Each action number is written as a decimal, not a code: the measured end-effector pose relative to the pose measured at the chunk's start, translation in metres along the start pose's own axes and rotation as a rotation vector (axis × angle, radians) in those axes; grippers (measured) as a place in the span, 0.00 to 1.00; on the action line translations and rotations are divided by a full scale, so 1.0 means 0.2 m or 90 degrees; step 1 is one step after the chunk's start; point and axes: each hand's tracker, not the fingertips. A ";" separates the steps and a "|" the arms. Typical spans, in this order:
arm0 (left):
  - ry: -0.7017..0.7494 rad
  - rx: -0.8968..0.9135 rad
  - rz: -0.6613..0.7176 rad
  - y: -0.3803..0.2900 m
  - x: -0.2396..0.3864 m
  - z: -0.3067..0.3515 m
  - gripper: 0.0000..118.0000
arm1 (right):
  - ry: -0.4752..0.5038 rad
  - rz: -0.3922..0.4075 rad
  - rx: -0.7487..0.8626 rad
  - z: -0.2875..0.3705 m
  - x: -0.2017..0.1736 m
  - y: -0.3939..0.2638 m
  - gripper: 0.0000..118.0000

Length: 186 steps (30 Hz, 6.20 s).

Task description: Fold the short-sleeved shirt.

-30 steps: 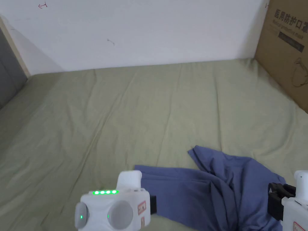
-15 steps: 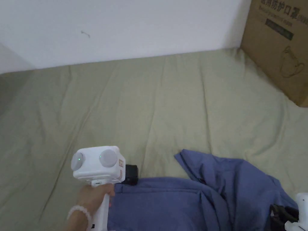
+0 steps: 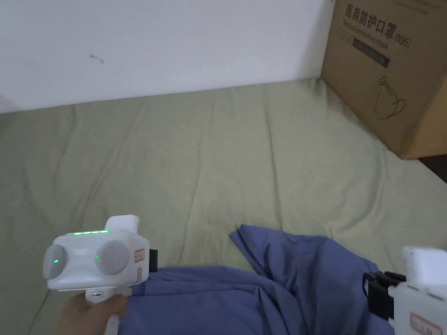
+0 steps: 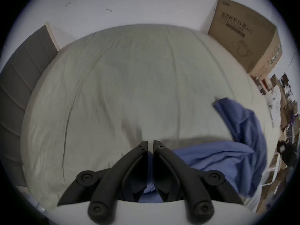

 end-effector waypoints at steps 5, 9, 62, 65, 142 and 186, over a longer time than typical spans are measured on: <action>-0.049 0.070 0.011 -0.04 -0.06 0.22 0.04 | 0.019 0.081 -0.033 -0.27 0.01 0.34 0.67; -0.071 0.063 0.045 -0.10 -0.11 0.26 0.04 | 0.043 0.127 -0.127 -0.68 0.02 0.51 0.89; 0.243 0.432 0.048 1.35 -0.69 1.65 0.04 | 0.062 -0.045 0.228 0.60 -0.37 2.37 0.05; 0.264 0.461 0.057 1.54 -0.71 1.69 0.04 | 0.054 -0.043 0.261 0.64 -0.48 2.52 0.05; 0.192 0.115 0.146 -1.31 -0.90 0.98 0.80 | -0.030 0.075 -0.156 0.30 0.05 -0.47 0.74; 0.147 0.051 0.157 -1.37 -0.92 0.75 0.06 | -0.041 0.054 -0.202 0.18 0.00 -0.65 0.76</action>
